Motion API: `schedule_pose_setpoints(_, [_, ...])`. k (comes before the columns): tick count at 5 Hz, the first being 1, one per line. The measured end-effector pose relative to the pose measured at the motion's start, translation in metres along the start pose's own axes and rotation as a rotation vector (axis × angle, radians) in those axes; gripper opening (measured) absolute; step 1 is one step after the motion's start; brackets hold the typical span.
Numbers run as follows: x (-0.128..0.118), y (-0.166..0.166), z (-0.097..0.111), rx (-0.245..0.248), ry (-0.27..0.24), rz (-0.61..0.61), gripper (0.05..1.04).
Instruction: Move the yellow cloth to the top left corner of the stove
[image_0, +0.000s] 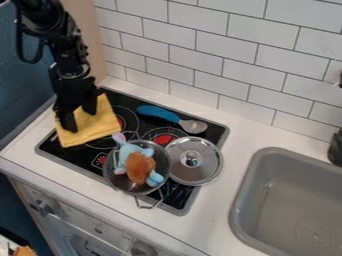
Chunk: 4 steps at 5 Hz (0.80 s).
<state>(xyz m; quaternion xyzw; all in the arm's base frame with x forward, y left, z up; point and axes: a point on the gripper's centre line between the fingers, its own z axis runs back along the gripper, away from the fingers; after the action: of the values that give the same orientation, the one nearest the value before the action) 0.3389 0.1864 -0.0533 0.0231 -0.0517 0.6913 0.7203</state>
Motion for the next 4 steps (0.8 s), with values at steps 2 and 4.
schedule_pose_setpoints(2, [-0.008,-0.045,0.0,-0.036,0.005,-0.084,0.998])
schedule_pose_setpoints(4, [-0.012,-0.064,0.001,-0.047,-0.002,-0.106,0.999])
